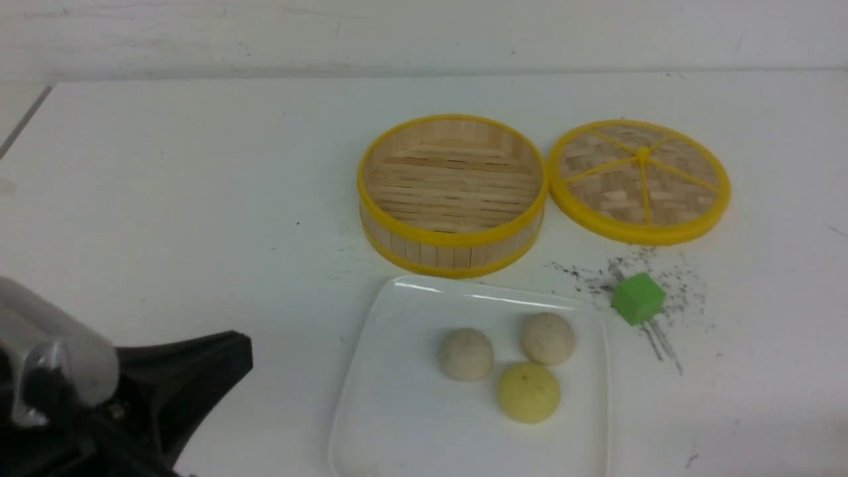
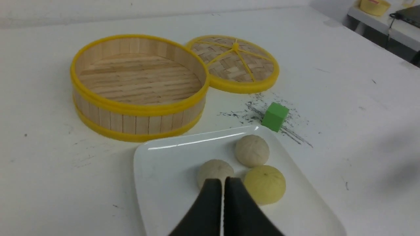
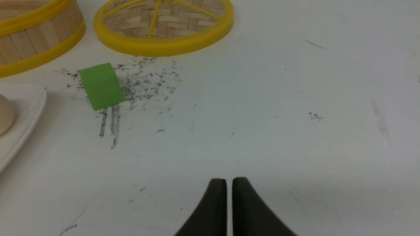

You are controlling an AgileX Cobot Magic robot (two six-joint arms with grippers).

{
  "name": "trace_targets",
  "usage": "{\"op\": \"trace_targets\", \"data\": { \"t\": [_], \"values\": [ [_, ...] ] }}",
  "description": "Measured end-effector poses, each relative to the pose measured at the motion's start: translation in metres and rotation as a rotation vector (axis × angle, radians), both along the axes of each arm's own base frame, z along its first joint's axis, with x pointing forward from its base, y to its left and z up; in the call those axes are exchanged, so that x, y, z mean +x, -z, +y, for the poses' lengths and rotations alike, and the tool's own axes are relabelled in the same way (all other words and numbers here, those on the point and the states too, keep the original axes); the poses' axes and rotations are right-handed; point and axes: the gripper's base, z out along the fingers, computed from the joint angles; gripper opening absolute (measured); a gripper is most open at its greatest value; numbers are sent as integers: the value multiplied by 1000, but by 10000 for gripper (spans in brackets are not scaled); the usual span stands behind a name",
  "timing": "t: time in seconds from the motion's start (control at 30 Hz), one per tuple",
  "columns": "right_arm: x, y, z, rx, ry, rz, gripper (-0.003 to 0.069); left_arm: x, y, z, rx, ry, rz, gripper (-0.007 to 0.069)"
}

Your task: Put the steamed buns into the plate on the white tablecloth.

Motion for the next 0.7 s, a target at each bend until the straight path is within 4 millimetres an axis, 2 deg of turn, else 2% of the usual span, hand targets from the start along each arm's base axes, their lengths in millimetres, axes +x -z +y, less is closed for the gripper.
{"op": "trace_targets", "data": {
  "t": [0.13, 0.27, 0.3, 0.37, 0.47, 0.57, 0.7],
  "values": [
    [0, 0, 0, 0, 0, 0, 57, -9, 8, 13, 8, -13, -51, 39],
    [0, 0, 0, 0, 0, 0, 65, -15, 28, 36, -6, -191, -105, 46],
    [0, 0, 0, 0, 0, 0, 65, -15, 28, 38, -5, -202, -112, 46],
    [0, 0, 0, 0, 0, 0, 69, -17, 43, 50, 33, -350, -141, 50],
    [0, 0, 0, 0, 0, 0, 73, -18, 54, 58, 56, -452, -143, 52],
    [0, 0, 0, 0, 0, 0, 79, -16, 80, 67, 67, -611, -77, 55],
    [0, 0, 0, 0, 0, 0, 83, -18, 100, 72, 61, -693, -35, 55]
  ]
}}
